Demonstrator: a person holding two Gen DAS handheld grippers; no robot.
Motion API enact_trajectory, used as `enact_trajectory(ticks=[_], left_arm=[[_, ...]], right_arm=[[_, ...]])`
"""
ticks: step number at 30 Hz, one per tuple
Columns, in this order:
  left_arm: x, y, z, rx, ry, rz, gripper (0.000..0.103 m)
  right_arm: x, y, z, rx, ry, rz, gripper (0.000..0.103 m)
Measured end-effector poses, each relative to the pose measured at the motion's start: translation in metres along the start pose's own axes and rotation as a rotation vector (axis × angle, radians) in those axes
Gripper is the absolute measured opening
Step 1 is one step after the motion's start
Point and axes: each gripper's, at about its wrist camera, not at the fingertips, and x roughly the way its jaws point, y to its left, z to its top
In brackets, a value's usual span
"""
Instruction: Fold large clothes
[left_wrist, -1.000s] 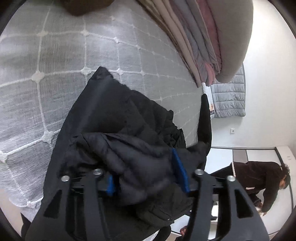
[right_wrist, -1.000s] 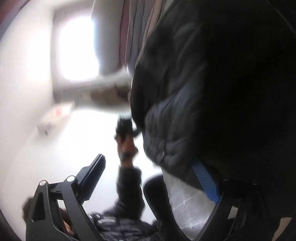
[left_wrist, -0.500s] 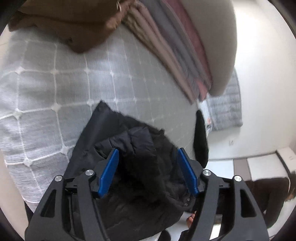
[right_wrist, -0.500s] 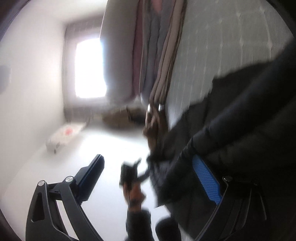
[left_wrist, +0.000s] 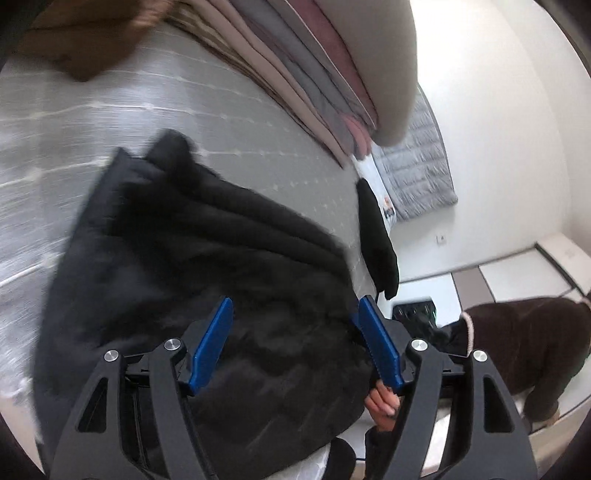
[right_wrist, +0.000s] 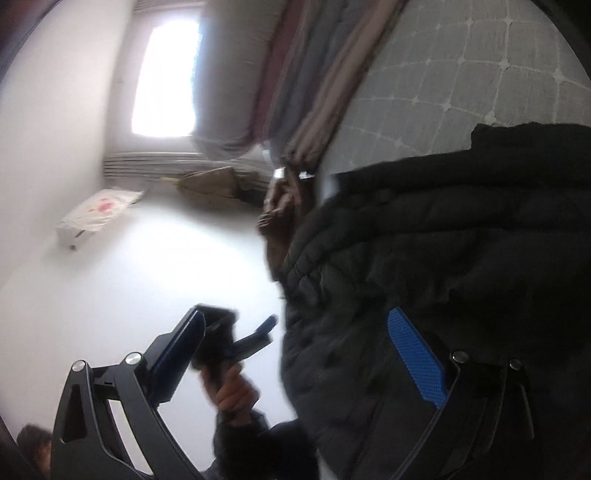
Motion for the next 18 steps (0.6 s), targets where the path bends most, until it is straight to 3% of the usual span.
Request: enact_trajectory(ticks=[3,5,9,12,14,16,18], left_arm=[[0.027,-0.004,0.009,0.078,-0.007,0.086,0.067],[0.042,0.010,0.015,0.063,-0.003,0.150,0.067],[0.056,0.029,0.017,0.041,0.027,0.172,0.067],[0.060,0.021,0.017,0.119,0.009,0.219,0.067],[0.065,0.020,0.016,0.137,0.015,0.227,0.067],[0.063,0.017,0.014,0.144,0.001,0.237,0.067],[0.057,0.014,0.014,0.145,-0.022,0.220,0.067]], right_arm=[[0.012,-0.037,0.021,0.109,-0.009,-0.028,0.096],[0.008,-0.042,0.024,0.128,-0.014,-0.020,0.096],[-0.015,-0.021,0.012,0.042,-0.044,0.066,0.096],[-0.018,-0.041,0.008,0.047,-0.058,0.008,0.096],[-0.013,-0.061,0.011,0.113,-0.045,0.033,0.094],[-0.022,-0.057,0.013,0.127,-0.057,0.041,0.094],[-0.036,-0.027,0.006,0.043,-0.074,0.028,0.095]])
